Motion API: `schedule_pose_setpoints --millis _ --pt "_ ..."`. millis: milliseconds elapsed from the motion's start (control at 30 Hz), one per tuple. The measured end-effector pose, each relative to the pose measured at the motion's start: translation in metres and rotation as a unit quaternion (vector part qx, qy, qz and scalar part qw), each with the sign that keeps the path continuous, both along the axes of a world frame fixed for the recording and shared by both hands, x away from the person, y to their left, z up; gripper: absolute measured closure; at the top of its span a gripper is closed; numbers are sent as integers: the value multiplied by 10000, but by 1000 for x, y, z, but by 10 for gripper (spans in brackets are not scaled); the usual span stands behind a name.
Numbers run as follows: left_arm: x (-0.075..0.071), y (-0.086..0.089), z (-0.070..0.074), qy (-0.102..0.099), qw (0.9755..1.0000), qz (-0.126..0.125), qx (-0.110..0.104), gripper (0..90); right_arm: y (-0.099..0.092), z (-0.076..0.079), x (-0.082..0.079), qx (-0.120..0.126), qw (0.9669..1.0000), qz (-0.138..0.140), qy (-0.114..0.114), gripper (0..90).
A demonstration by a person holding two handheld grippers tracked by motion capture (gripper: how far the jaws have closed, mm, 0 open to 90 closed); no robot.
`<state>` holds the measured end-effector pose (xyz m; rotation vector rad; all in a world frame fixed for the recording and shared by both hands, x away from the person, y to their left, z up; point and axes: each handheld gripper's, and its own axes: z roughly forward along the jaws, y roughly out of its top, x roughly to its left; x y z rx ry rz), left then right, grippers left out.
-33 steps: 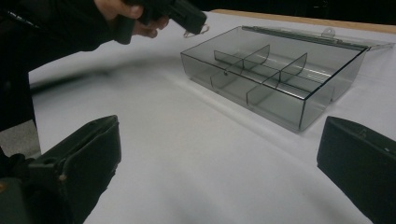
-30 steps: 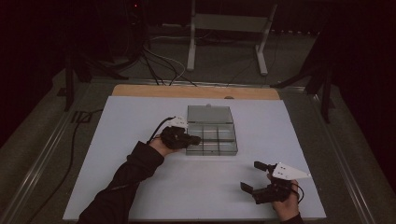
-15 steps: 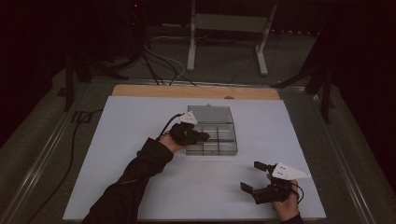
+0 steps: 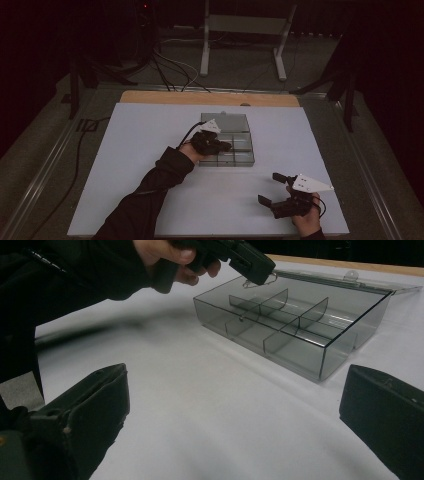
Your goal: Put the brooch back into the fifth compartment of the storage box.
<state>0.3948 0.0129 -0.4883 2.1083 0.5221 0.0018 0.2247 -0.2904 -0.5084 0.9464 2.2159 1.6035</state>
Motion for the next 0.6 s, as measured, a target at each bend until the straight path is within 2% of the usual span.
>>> schedule_pose_setpoints --millis 167,300,367,467,600 --pt "1 0 -1 -13 9999 138 35 870 0 0 0 19 10000 3 3 0" --pt "1 -1 -1 -22 9999 117 47 832 0 0 0 7 10000 8 1 0" --pt "0 -1 -1 40 9999 119 10 752 0 0 0 7 10000 3 20 0" --pt "-4 -2 2 -92 9999 64 82 608 0 0 0 -4 10000 12 1 0" --pt "-7 -1 5 -11 10000 28 10 414 0 0 0 -19 10000 15 12 0"
